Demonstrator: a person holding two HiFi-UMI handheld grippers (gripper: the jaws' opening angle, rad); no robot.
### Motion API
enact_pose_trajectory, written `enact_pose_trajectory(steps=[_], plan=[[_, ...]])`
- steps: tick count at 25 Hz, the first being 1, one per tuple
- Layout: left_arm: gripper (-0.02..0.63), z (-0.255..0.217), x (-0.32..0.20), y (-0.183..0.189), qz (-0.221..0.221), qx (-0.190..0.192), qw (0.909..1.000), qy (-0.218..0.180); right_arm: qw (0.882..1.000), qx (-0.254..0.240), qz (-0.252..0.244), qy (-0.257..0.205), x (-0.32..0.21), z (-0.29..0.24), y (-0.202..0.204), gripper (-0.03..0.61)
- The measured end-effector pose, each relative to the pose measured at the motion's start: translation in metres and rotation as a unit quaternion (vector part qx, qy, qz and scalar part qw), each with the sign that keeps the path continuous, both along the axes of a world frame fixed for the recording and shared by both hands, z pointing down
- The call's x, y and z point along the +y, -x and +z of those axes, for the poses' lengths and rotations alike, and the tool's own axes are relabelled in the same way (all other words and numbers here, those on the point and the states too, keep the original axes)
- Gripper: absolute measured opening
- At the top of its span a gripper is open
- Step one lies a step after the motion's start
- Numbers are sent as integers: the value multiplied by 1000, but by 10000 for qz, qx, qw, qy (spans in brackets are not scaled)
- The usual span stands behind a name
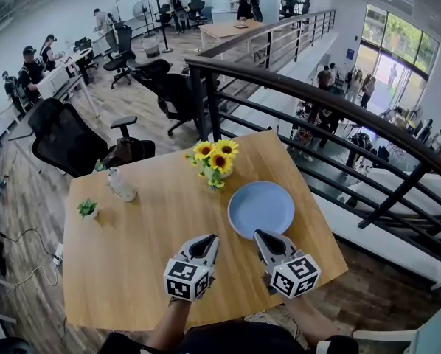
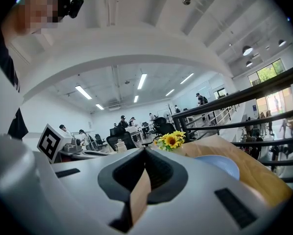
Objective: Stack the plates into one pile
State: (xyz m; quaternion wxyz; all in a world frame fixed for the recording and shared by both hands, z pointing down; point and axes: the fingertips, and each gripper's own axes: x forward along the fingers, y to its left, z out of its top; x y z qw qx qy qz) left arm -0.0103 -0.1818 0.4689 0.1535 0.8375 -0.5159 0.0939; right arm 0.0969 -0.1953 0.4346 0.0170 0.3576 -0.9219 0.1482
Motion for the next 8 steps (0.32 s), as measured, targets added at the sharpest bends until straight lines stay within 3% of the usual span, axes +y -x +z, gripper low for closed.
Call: enact_pose_trajectory(steps=[8], plan=[[26, -2, 2, -1, 18, 5, 10000, -46, 10000, -43, 22, -55, 2, -3, 0, 3]])
